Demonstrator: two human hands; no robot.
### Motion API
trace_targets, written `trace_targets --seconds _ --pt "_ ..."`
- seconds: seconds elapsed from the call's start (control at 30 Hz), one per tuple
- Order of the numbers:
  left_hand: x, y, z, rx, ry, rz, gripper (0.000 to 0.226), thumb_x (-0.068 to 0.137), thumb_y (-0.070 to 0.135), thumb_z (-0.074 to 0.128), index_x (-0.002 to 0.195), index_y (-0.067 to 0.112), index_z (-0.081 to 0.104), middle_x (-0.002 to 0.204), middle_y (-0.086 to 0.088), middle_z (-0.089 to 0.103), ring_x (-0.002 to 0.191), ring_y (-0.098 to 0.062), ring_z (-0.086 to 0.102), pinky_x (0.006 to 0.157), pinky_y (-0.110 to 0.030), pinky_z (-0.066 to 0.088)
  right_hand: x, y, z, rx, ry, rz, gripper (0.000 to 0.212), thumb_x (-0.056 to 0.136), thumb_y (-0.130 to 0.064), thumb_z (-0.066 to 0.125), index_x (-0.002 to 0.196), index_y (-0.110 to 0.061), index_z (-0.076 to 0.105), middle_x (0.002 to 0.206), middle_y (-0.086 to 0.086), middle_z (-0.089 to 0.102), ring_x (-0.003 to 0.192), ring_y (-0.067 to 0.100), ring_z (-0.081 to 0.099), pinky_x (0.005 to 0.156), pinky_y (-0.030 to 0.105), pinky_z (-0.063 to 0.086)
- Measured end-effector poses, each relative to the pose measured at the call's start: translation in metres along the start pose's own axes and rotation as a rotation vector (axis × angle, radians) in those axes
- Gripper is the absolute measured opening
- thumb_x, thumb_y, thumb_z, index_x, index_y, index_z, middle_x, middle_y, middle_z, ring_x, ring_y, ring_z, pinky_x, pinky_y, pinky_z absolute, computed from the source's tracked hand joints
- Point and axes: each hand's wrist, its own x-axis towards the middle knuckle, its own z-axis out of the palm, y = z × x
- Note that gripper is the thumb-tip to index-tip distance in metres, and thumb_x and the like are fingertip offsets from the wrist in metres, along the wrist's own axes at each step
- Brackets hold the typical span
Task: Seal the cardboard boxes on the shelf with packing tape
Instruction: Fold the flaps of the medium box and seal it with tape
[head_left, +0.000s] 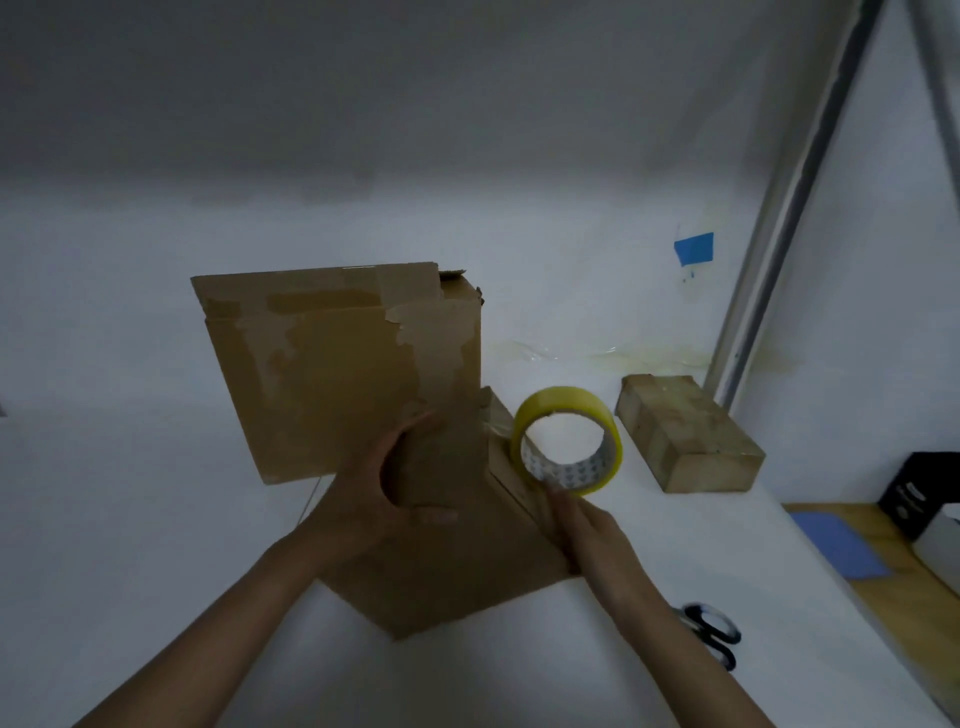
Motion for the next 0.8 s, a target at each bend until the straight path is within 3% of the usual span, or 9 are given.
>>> trace_targets --seconds 0.07,0.17,0.3,0.43,0.5,0.57,0.63,0.73,0.8 --pt "-0.001 -0.001 0.005 -0.102 0.029 -0.007 0.114 0.045 0.081 0.078 0.145 0.049 0.034 0.152 0.023 0.035 0.139 -0.004 0.037 0.113 -0.04 0.039 -0.01 -0.011 -0.005 -0.118 0.031 -0.149 0.053 0.093 -0.061 0.037 0.102 -0.019 0.068 0.103 0.002 0.067 0.082 -0.002 0.056 0.075 0.017 0.044" --pt "-0.003 -0.003 0.005 -0.193 0.063 0.001 0.115 0.05 0.088 0.068 0.148 0.037 0.035 0.153 0.016 0.038 0.14 -0.004 0.037 0.112 -0.029 0.036 -0.017 -0.023 -0.004 -0.197 -0.002 -0.237 0.039 0.085 -0.068 0.038 0.103 -0.043 0.062 0.112 -0.013 0.058 0.093 -0.006 0.052 0.071 0.006 0.038" --pt "-0.009 0.003 -0.004 -0.172 0.065 0.024 0.103 0.062 0.093 0.053 0.147 0.039 0.035 0.152 0.02 0.04 0.138 0.004 0.036 0.112 -0.02 0.031 -0.015 -0.019 0.008 -0.268 0.039 -0.303 0.07 0.069 -0.088 0.031 0.117 -0.047 0.061 0.134 -0.009 0.052 0.113 0.01 0.053 0.09 0.024 0.046" --pt "-0.01 0.032 -0.004 -0.193 0.239 0.055 0.059 0.072 0.064 0.063 0.128 0.046 0.05 0.125 0.042 0.054 0.12 0.015 0.049 0.095 -0.005 0.04 -0.026 -0.035 0.023 -0.342 0.056 -0.35 0.084 0.062 -0.083 0.035 0.135 -0.045 0.05 0.153 -0.004 0.032 0.118 0.018 0.056 0.098 0.032 0.049" --pt "-0.007 0.032 -0.009 -0.236 0.29 0.029 0.054 0.071 0.058 0.065 0.122 0.041 0.058 0.12 0.033 0.062 0.115 0.009 0.056 0.092 -0.009 0.045 -0.027 -0.039 0.025 -0.353 0.043 -0.38 0.081 0.064 -0.081 0.041 0.135 -0.043 0.051 0.152 -0.004 0.033 0.111 0.017 0.06 0.092 0.026 0.051" --pt "-0.005 0.022 -0.021 -0.281 0.299 -0.036 0.068 0.069 0.061 0.068 0.13 0.031 0.06 0.127 0.019 0.063 0.12 -0.001 0.056 0.102 -0.024 0.046 -0.023 -0.039 0.024 -0.339 0.021 -0.413 0.06 0.076 -0.063 0.061 0.132 -0.041 0.056 0.15 -0.005 0.035 0.093 0.008 0.065 0.078 0.012 0.05" --pt "-0.007 0.017 -0.034 -0.292 0.305 -0.123 0.067 0.075 0.057 0.076 0.132 0.027 0.059 0.13 0.012 0.062 0.121 -0.005 0.055 0.105 -0.031 0.044 -0.016 -0.037 0.024 -0.373 0.046 -0.455 0.049 0.081 -0.047 0.071 0.129 -0.042 0.058 0.148 -0.005 0.037 0.091 0.006 0.064 0.076 0.008 0.047" --pt "-0.009 0.012 -0.046 -0.246 0.335 -0.123 0.03 0.091 0.029 0.067 0.12 0.034 0.062 0.117 0.019 0.063 0.106 0.008 0.058 0.096 -0.022 0.047 -0.003 -0.039 0.027 -0.438 0.093 -0.553 0.045 0.079 -0.05 0.072 0.122 -0.046 0.062 0.146 0.0 0.044 0.115 0.021 0.057 0.095 0.037 0.05" --pt "-0.01 0.01 -0.052 -0.156 0.365 -0.093 0.025 0.095 0.02 0.063 0.113 0.038 0.061 0.111 0.025 0.061 0.098 0.019 0.056 0.087 -0.009 0.043 0.004 -0.045 0.031 -0.426 0.052 -0.577 0.042 0.078 -0.052 0.071 0.119 -0.048 0.062 0.142 0.002 0.048 0.123 0.022 0.051 0.095 0.046 0.049"
